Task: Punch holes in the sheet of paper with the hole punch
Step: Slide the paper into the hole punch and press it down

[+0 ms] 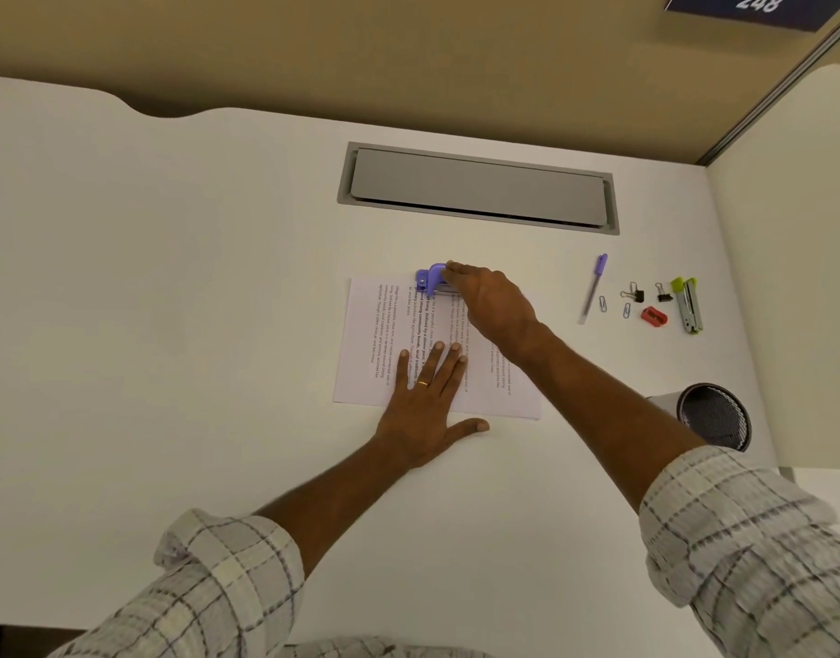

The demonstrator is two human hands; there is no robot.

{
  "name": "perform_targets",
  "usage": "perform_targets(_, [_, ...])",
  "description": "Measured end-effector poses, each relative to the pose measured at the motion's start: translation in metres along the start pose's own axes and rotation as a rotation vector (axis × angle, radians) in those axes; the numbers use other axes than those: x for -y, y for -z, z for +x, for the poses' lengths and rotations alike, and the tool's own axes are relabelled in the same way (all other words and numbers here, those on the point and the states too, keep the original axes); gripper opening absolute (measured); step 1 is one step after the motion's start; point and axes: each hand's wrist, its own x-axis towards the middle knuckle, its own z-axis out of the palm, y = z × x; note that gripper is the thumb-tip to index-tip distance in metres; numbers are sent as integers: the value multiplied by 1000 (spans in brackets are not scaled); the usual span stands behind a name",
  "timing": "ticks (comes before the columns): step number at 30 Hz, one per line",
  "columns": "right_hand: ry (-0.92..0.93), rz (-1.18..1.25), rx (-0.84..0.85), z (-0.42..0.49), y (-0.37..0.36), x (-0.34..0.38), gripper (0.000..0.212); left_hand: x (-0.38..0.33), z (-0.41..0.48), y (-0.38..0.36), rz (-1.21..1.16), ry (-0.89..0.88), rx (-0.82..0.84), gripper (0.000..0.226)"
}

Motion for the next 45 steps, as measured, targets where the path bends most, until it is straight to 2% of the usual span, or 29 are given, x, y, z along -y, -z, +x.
perform_targets(4, [38, -23, -1, -1, 3, 1, 52, 1, -2, 0, 4, -16, -16, 106])
perform_targets(29, [-27, -11, -22, 7, -10, 6, 43, 2, -2, 0, -30, -6, -12, 103])
perform_targets(35, [-43, -78, 21, 26, 0, 4, 37, 2, -2, 1, -38, -7, 15, 102])
perform_targets(41, [-3, -105, -12, 26, -12, 0, 37, 2, -2, -6, -62, -6, -62, 102])
perform_targets(45, [-40, -137, 37, 31, -9, 1, 36, 1, -2, -6, -38, -4, -37, 98])
